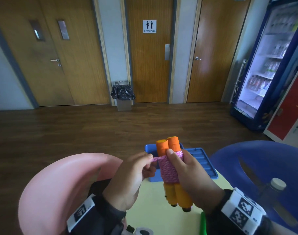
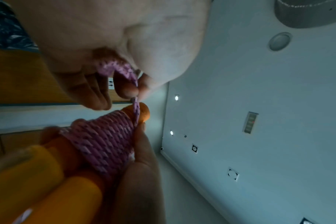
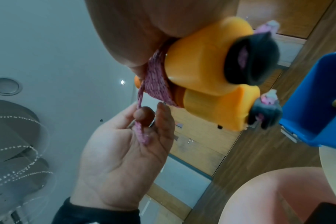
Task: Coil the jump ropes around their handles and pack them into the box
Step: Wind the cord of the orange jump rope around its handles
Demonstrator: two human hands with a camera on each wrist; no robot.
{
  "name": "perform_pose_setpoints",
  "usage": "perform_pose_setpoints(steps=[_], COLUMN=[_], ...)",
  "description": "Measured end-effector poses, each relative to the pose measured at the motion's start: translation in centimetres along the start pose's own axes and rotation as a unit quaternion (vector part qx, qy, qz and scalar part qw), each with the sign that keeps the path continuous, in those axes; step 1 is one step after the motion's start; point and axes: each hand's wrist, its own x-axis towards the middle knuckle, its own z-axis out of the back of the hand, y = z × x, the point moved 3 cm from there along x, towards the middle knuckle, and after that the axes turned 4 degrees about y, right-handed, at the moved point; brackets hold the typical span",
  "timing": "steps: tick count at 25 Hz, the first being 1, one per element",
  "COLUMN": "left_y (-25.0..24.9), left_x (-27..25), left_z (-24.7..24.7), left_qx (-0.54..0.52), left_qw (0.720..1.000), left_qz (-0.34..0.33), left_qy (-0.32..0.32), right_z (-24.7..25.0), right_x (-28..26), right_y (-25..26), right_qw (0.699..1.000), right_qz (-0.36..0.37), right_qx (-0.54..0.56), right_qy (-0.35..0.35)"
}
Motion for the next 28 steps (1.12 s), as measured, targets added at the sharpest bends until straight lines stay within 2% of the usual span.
perform_pose_setpoints(steps=[5, 9, 12, 15, 18, 21, 23, 25, 28], left_y=[-0.6, -0.6, -0.8, -1.0, -1.1, -1.1, -1.0, -0.7, -0.4], left_x=[-0.5, -0.1, -0.2, -0.3, -0.3, -1.0, -1.3, -1.4, -1.3], left_z=[0.2, 0.7, 0.7, 0.9, 1.2, 1.4, 1.5, 1.2, 0.0], left_qx=[0.132, 0.129, 0.14, 0.148, 0.261, 0.267, 0.276, 0.24, 0.103], left_qw=[0.99, 0.989, 0.986, 0.985, 0.96, 0.953, 0.946, 0.956, 0.979], left_qz=[-0.027, 0.016, 0.018, -0.008, -0.079, -0.135, -0.168, -0.167, -0.147], left_qy=[0.039, 0.066, 0.087, 0.086, 0.059, 0.046, 0.033, 0.039, 0.095], right_z=[0.9, 0.9, 0.8, 1.0, 1.3, 1.2, 0.7, 0.4, -0.1], right_x=[-0.1, -0.3, -0.6, -0.7, -0.8, -1.1, -1.5, -2.0, -2.6], right_y=[0.6, 1.2, 1.3, 1.1, 0.9, 0.3, 0.0, 0.1, 0.4], right_qw=[0.999, 0.994, 0.99, 0.989, 0.993, 0.997, 0.994, 0.98, 0.937], right_qz=[0.008, 0.048, 0.065, 0.056, 0.018, -0.032, -0.059, -0.085, -0.143], right_qx=[-0.037, -0.1, -0.128, -0.136, -0.119, -0.054, 0.037, 0.143, 0.266], right_qy=[0.001, -0.004, 0.002, 0.009, 0.018, 0.052, 0.082, 0.113, 0.175])
